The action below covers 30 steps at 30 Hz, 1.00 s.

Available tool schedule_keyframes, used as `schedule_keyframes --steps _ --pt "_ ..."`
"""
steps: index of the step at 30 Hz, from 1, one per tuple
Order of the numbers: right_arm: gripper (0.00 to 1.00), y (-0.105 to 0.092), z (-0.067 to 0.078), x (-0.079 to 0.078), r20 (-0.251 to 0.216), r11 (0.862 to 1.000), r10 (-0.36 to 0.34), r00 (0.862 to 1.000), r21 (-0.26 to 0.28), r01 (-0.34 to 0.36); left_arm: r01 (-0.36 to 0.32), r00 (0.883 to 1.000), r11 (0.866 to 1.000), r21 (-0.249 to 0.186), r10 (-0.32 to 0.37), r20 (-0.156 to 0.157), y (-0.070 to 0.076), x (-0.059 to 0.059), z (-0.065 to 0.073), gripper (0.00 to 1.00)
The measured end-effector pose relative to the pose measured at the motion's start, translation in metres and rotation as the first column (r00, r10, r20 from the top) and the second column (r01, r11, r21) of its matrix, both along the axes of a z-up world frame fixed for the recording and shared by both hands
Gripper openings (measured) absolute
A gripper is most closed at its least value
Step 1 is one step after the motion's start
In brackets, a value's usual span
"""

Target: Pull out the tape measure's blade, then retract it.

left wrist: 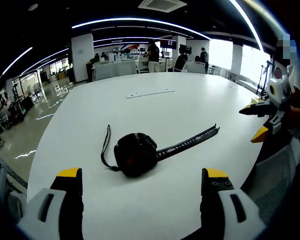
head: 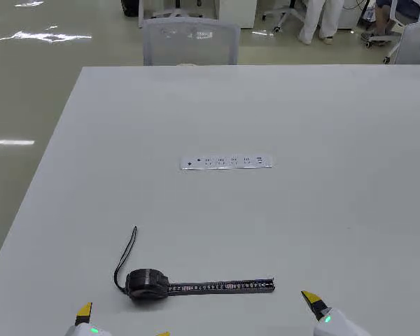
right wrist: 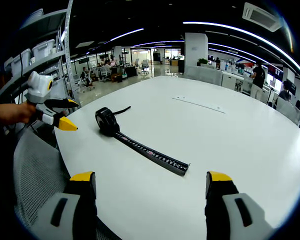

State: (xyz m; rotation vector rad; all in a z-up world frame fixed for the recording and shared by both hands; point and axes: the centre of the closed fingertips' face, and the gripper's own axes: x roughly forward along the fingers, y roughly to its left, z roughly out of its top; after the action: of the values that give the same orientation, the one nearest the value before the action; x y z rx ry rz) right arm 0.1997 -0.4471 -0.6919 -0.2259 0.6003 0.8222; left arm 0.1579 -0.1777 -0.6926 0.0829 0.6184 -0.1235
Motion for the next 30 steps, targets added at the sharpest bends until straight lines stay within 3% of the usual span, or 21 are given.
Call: schedule_keyframes --steps 3,8,17,30 --pt "0.92 0.000 -0.001 0.000 0.000 1.000 0.001 1.000 0.001 -0.001 -0.032 0.999 0.999 -0.016 0.032 -0.009 0.002 0.001 -0.004 0.99" --pt "0.92 0.003 -0.002 -0.001 0.000 1.000 0.006 1.000 0.008 -0.006 -0.050 0.999 0.999 0.011 0.050 -0.007 0.000 0.005 -0.009 0.99" --pt "0.88 0.006 -0.007 0.001 0.006 1.000 0.023 1.000 0.013 -0.023 -0.102 0.994 0.994 0.025 0.101 0.037 -0.001 0.017 -0.008 0.97" --pt "0.83 0.007 -0.019 0.012 0.013 0.999 0.051 0.999 0.013 -0.051 -0.161 0.986 0.986 0.035 0.159 0.054 -0.006 0.032 -0.017 0.93"
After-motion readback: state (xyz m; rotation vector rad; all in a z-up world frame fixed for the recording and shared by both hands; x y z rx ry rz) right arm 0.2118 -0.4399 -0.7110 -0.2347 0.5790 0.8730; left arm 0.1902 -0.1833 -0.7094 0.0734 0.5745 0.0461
